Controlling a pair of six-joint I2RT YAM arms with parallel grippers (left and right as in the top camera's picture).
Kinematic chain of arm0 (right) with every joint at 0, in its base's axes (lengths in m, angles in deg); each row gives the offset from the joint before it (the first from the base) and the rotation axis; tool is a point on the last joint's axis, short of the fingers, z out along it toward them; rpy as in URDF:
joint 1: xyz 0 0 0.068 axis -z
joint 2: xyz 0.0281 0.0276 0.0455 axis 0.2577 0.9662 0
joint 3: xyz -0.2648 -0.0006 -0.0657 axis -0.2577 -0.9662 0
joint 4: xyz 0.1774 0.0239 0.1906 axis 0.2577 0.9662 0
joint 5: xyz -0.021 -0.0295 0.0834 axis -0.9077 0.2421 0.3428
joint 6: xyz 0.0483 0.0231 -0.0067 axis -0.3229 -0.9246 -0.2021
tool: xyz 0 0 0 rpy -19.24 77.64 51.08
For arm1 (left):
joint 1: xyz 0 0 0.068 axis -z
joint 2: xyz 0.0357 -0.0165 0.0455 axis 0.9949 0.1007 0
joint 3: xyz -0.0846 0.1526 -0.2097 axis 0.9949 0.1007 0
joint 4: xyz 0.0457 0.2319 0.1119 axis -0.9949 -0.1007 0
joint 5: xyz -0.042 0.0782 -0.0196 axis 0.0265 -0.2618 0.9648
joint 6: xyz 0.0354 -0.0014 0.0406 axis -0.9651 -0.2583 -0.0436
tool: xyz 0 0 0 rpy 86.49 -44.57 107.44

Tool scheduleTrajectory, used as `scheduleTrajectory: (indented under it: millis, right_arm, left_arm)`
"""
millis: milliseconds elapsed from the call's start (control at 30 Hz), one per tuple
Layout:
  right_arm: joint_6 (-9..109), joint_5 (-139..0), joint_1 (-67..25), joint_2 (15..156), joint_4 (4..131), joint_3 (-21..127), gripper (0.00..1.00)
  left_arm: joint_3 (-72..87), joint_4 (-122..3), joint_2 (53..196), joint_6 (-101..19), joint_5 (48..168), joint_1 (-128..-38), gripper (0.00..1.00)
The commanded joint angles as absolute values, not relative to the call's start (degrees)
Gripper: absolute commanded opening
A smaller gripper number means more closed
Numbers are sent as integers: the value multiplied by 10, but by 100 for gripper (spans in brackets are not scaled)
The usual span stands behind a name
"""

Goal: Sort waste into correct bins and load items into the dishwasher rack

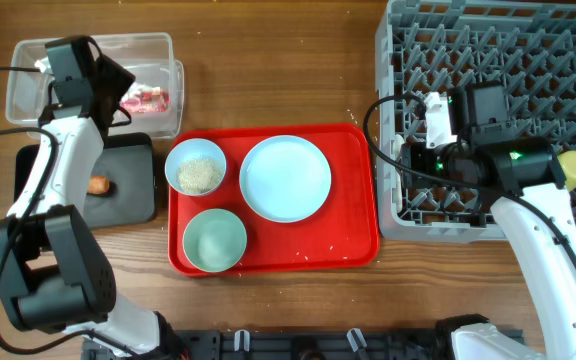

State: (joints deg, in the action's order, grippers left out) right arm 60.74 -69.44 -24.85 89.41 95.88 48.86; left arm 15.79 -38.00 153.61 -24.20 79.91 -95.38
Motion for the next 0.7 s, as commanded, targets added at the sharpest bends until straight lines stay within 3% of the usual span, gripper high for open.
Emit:
scheduleTrajectory:
  millis: [0,233,533,667]
  right_arm:
    - [608,-687,-248,898,953,491,52]
    - [608,-687,-248,898,953,491,52]
    - [607,-687,-248,898,954,491,52]
    - [608,-687,-248,898,954,491,52]
  left_arm:
    - [142,-379,1500,-306,815,-956,50]
    - [140,-561,1386,-317,859,-924,51]
    - [141,-876,1378,-317,871,-780,55]
    - [142,-929,1380,-315,870,-704,57]
